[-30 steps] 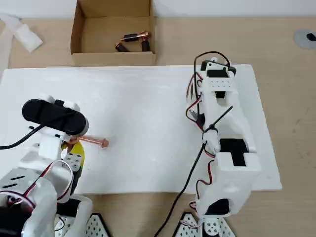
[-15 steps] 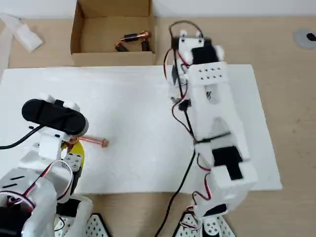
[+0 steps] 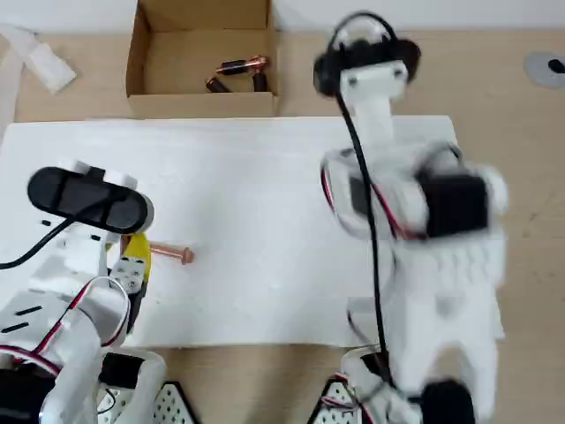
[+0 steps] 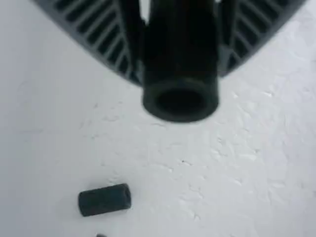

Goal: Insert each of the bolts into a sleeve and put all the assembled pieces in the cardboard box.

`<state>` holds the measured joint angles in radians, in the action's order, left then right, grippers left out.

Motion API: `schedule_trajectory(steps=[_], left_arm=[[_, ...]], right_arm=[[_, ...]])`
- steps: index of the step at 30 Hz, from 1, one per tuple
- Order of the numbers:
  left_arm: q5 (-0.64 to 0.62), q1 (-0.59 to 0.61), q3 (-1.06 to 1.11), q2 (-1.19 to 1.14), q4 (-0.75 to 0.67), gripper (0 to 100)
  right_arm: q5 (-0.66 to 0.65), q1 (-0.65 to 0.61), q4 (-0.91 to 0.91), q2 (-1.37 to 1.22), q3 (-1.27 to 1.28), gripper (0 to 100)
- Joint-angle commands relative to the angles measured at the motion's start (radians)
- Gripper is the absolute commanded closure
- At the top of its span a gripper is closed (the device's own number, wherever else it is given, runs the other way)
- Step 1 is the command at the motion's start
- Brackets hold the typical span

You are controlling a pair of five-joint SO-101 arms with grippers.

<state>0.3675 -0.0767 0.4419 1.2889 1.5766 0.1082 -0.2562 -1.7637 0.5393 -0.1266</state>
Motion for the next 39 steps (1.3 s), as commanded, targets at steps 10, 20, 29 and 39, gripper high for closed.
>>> schedule_trajectory(steps=[10,20,29,39], left_arm=[[0.000,0.003,-0.005,-0.002,-0.144,99],[-0.015,-0.011,0.077,-0.004,-0.310,100],[-0.127,-0.258,0.255,-0.004,-0.669,100],[-0.123,-0.364,0.428,-0.005,-1.096,99]], right_arm=[[-0.049,-0.005,0.302,0.839,0.727,98.8],[-0.034,-0.012,0.710,1.379,1.285,98.8],[0.072,-0.012,0.990,1.339,1.380,98.8],[-0.060,-0.173,1.042,1.340,1.469,98.8]])
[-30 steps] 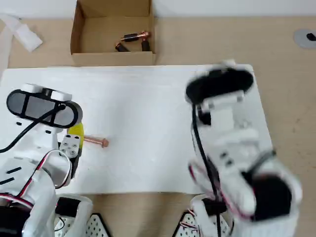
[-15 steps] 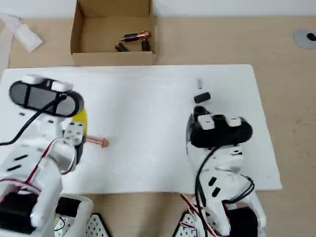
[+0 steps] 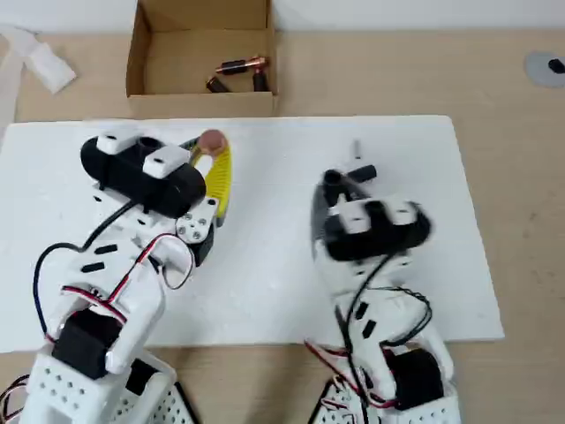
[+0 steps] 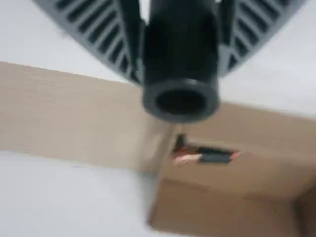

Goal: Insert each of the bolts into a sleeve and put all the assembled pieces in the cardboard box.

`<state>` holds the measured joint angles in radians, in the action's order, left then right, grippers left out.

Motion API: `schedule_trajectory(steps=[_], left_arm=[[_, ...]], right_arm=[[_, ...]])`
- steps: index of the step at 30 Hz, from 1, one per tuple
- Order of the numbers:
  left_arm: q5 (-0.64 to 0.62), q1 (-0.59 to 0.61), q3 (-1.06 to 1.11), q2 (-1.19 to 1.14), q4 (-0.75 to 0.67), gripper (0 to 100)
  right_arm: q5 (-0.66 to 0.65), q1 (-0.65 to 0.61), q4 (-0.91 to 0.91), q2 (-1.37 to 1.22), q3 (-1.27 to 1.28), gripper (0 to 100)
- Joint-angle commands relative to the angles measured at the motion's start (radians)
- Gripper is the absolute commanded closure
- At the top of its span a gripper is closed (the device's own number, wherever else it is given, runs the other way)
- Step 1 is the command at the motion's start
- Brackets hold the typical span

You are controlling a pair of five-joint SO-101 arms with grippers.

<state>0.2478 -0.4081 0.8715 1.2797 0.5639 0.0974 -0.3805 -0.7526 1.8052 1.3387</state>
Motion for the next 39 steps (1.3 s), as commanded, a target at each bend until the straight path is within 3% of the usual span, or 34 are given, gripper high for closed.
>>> schedule_trajectory(steps=[1,8,17,25,31,36,39], left_arm=[[-0.003,-0.046,-0.005,0.004,-0.078,99],[-0.009,-0.135,-0.006,0.015,-0.077,99],[-0.011,-0.169,-0.017,0.016,-0.025,99],[-0.011,-0.160,-0.017,0.008,-0.026,99],[-0.009,-0.160,-0.009,0.007,-0.026,99],[-0.017,-0.164,-0.009,0.007,-0.026,99],[-0.091,-0.167,-0.017,0.007,-0.028,99]], right_arm=[[-0.066,-0.056,0.038,0.074,0.010,98.8],[-0.126,-0.064,0.201,0.117,0.104,98.8],[-0.127,-0.064,0.199,0.114,0.113,98.8],[0.028,-0.070,-0.072,0.116,-0.012,98.8],[0.043,-0.130,-0.342,0.119,-0.148,98.8],[0.086,-0.136,-0.391,0.119,-0.209,98.8],[0.106,-0.136,-0.391,0.119,-0.217,98.8]])
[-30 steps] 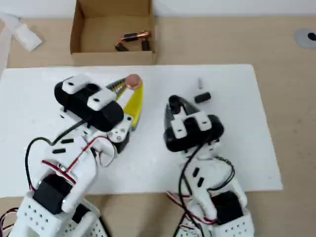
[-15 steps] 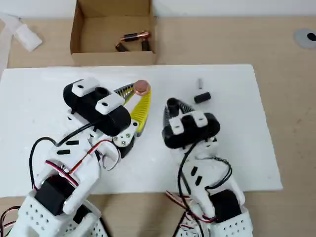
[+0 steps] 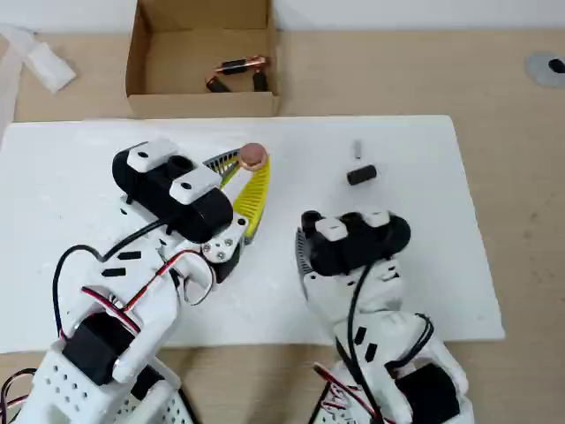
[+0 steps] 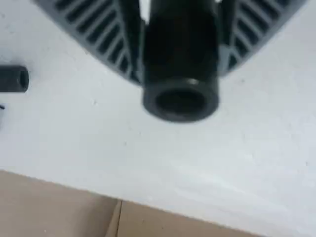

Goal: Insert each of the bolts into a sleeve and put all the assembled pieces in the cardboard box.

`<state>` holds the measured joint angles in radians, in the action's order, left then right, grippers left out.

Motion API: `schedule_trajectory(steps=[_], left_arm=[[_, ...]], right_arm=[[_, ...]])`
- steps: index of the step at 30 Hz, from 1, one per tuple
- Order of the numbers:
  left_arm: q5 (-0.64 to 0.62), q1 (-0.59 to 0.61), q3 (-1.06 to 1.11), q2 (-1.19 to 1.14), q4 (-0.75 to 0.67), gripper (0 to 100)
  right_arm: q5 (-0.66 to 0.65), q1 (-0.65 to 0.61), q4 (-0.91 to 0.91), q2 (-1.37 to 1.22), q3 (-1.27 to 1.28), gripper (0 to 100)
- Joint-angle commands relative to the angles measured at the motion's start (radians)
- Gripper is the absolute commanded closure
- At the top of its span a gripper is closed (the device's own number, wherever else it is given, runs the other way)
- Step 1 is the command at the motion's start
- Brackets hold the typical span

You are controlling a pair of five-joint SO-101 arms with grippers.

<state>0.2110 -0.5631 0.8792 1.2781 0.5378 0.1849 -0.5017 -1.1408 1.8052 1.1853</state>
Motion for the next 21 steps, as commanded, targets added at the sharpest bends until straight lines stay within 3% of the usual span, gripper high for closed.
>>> schedule_trajectory(steps=[1,10,21], left_arm=[[-0.074,-0.014,-0.025,0.007,-0.002,99],[-0.098,-0.137,-0.026,0.007,-0.012,99],[-0.091,-0.141,-0.063,0.005,-0.087,99]], right_arm=[[0.018,-0.015,-0.005,0.119,-0.068,98.8],[0.018,-0.076,-0.008,0.119,-0.148,98.8],[0.011,-0.073,0.011,0.119,-0.151,98.8]])
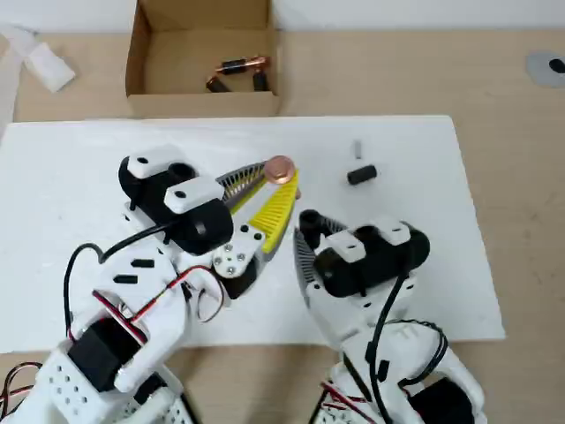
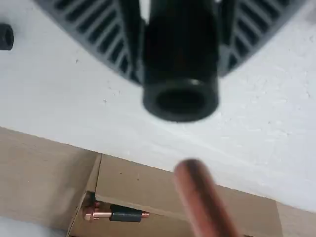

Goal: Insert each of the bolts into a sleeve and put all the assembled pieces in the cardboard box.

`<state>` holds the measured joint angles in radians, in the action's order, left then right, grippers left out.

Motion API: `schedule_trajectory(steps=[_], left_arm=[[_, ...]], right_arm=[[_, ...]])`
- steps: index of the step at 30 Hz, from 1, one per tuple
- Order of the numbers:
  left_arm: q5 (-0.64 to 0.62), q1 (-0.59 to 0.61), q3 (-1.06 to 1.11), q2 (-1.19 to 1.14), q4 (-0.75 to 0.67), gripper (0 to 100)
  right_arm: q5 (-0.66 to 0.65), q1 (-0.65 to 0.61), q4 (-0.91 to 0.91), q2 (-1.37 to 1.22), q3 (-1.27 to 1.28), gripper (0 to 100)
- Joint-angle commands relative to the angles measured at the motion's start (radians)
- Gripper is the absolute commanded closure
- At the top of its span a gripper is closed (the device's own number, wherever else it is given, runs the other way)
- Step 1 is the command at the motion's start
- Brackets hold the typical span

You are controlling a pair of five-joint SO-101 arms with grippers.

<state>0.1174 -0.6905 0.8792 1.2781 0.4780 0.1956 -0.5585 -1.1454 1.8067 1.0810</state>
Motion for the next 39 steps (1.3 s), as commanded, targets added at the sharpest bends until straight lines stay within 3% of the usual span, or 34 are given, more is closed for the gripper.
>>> schedule_trajectory(steps=[1,6,12,17,27,39], left_arm=[[0.003,-0.014,-0.063,0.005,-0.028,99],[0.005,-0.014,-0.058,0.005,-0.046,99],[0.157,-0.009,-0.009,0.007,-0.137,99],[0.157,0.092,0.000,0.008,-0.216,99],[0.161,0.176,0.017,0.008,-0.222,99],[0.094,0.192,0.127,0.018,-0.221,99]], right_arm=[[0.000,-0.016,0.034,0.117,-0.045,98.8],[-0.044,-0.015,0.230,0.117,0.070,98.8],[-0.124,-0.015,0.586,0.117,0.348,98.8],[-0.164,-0.015,0.812,0.117,0.499,98.8],[-0.164,-0.015,0.980,0.117,0.607,98.8],[-0.164,-0.022,0.948,0.110,0.607,98.8]])
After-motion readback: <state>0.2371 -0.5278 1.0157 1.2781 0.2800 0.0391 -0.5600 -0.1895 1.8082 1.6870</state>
